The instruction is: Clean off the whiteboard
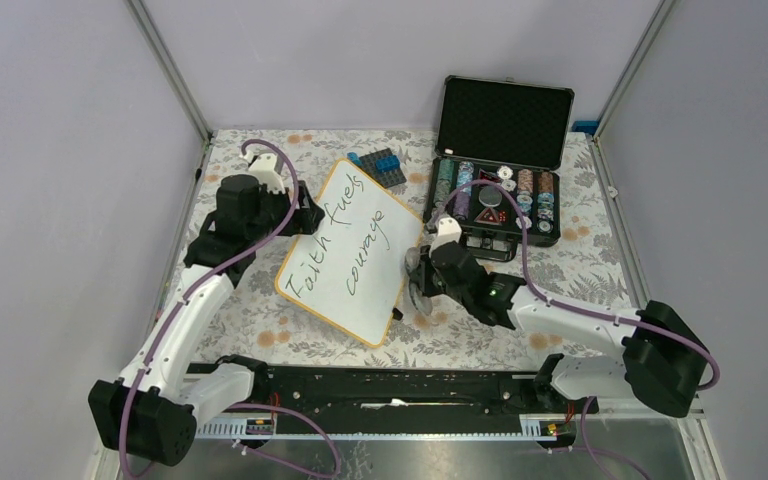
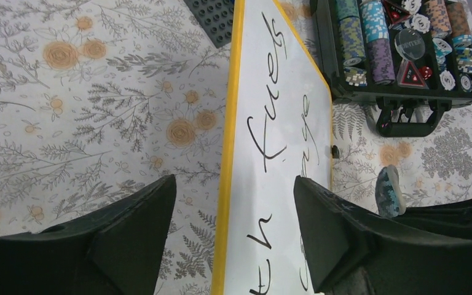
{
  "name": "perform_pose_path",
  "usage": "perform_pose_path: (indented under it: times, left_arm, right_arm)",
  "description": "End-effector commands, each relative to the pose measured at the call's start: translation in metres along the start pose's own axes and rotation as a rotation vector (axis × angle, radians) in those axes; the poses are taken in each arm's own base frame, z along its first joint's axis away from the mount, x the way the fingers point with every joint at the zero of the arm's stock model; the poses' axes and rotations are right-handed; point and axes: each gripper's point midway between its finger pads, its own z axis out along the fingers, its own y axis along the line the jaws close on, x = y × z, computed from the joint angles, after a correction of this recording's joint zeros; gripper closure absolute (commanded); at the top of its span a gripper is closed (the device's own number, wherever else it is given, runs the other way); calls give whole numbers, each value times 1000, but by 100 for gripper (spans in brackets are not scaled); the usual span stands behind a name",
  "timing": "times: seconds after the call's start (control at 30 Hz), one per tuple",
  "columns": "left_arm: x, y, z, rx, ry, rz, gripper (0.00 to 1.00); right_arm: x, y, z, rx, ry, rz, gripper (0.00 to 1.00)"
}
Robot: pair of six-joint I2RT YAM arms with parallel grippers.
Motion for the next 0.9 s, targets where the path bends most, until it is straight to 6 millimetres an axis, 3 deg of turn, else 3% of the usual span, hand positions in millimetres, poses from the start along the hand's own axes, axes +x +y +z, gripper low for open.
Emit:
perform_pose_path:
  times: [0.0,0.13,0.47,0.67,0.87]
  left_arm:
    - [-5,-8,-3,33,7,-16,26]
    - [10,2,-3,-5,40,0,33]
    - [18,6,-1,-6,36,36,49]
    - [21,3,3,23,51,37,57]
    - [24,4,5,20,56,42,64]
  right_arm:
    - [-39,29,4,-94,-95,-61,100]
    - [-58,31,10,-96,-140,-99,100]
    - [-99,23,39,-161,-119,-60,100]
    - [-124,13,49,-128,-169,-58,98]
    - [-145,-8,80,12,-178,-180,100]
